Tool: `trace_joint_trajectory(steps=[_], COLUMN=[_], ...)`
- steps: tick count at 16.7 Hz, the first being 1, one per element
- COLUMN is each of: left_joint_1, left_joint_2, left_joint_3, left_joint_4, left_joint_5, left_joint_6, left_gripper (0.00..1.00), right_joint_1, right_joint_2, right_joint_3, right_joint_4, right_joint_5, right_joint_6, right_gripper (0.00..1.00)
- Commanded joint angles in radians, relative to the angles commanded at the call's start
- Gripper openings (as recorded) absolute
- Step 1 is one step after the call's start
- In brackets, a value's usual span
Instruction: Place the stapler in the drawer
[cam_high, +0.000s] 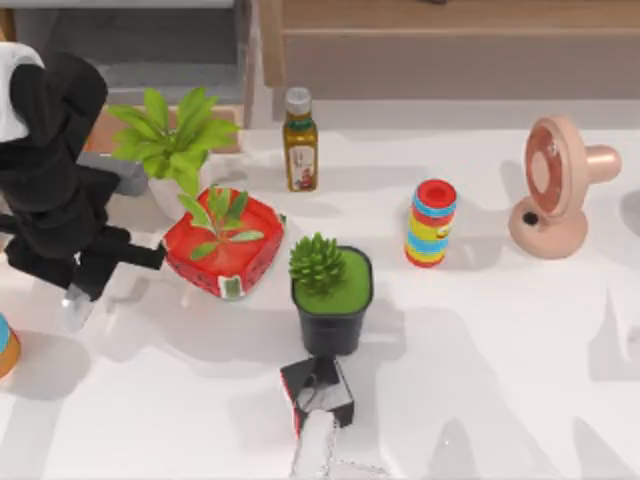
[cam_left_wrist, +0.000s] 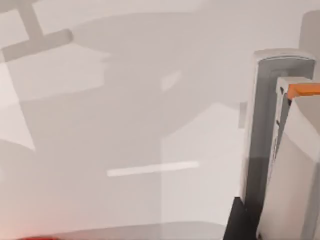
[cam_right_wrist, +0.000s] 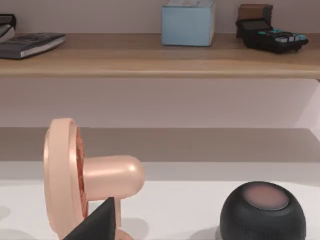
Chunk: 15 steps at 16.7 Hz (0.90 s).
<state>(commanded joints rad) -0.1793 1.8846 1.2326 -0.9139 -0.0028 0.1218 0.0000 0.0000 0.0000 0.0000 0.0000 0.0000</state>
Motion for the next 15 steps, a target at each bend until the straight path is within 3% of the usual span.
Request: trace_joint_trajectory(steps=[6, 10, 15], left_joint_1=[0.027, 0.178, 0.395], left_joint_2=[-0.096, -0.036, 0.195], left_joint_3=[0.215, 0.485, 0.838], left_joint_4=[-0.150, -0.245, -0.317], left_joint_5=[-0.009, -0.021, -0.037], left_joint_6=[0.035, 0.098, 0.176], left_gripper=[0.00, 0.00, 0.00], right_joint_1=[0.000, 0.000, 0.000], right_joint_2=[0.000, 0.000, 0.000], right_joint_3=[0.000, 0.000, 0.000], right_joint_4=[0.000, 0.000, 0.000], right_joint_5=[0.000, 0.000, 0.000], right_joint_6=[0.000, 0.000, 0.000], right_gripper=[1.00, 1.00, 1.00])
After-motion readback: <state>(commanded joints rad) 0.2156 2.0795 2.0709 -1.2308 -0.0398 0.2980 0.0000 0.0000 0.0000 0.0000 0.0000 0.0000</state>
